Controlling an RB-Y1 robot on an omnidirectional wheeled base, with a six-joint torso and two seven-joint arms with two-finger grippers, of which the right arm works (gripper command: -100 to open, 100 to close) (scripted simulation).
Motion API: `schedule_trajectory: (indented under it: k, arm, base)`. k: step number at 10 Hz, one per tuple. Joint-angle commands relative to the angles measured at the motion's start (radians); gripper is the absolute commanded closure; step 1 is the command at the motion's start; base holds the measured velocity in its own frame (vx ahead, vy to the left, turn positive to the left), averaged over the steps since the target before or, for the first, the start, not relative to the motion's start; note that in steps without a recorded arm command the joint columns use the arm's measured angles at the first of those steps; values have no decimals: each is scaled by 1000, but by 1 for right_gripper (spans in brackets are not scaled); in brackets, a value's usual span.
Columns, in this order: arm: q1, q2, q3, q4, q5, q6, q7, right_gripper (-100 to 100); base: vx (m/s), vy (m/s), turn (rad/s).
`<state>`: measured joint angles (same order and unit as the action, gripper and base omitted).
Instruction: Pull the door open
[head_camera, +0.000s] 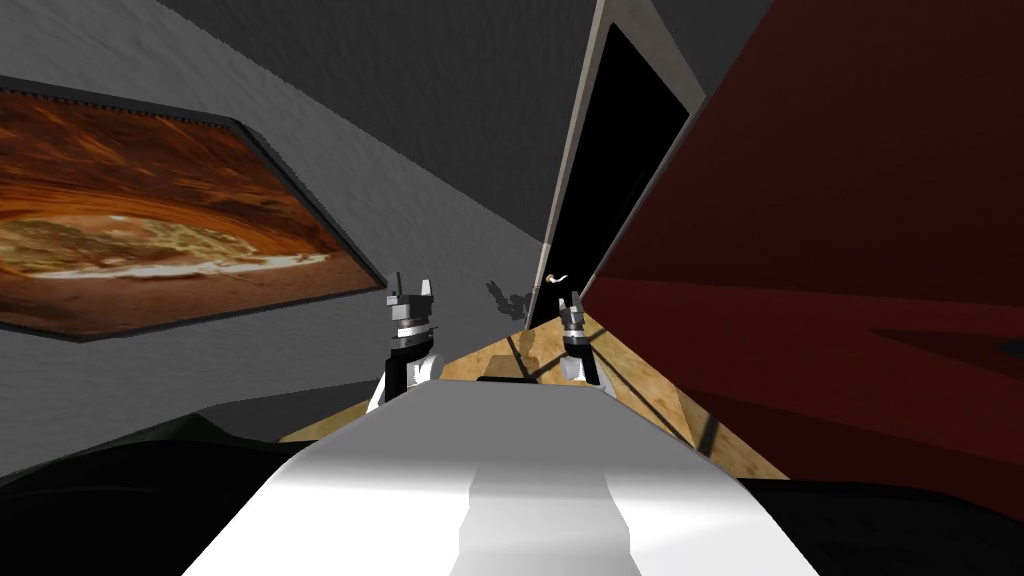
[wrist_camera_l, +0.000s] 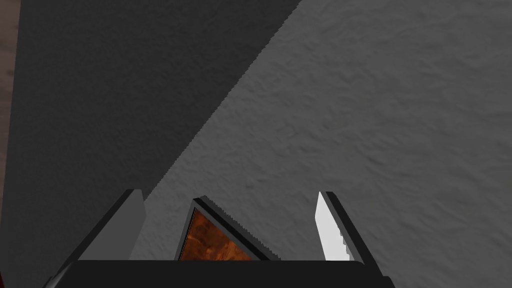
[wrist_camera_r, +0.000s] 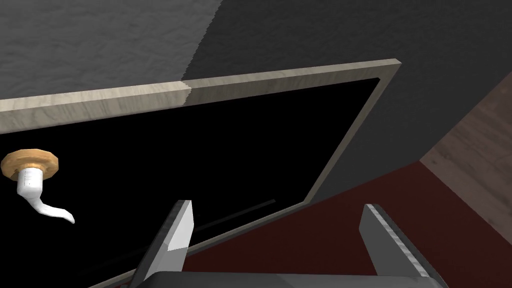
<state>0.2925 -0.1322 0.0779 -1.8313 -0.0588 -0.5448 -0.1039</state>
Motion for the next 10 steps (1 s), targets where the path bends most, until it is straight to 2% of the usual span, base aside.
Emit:
schedule_trajectory:
  k: [1, 5, 6, 9, 10]
  arm:
    - [-19, -14, 5, 46, -17, -4, 5, -100]
    - [-69, -44, 21, 164, -56, -19, 20, -100]
    - [-69, -44, 21, 172, -56, -19, 20, -100]
    - [-107, -66, 33, 261, -86, -30, 32, -100]
    - [-107, -66, 33, 267, -86, -30, 32, -100]
  base:
    - [53, -108, 154]
    - [64, -132, 162]
    - [36, -90, 40]
    - [33, -87, 142]
    - [35, -83, 46]
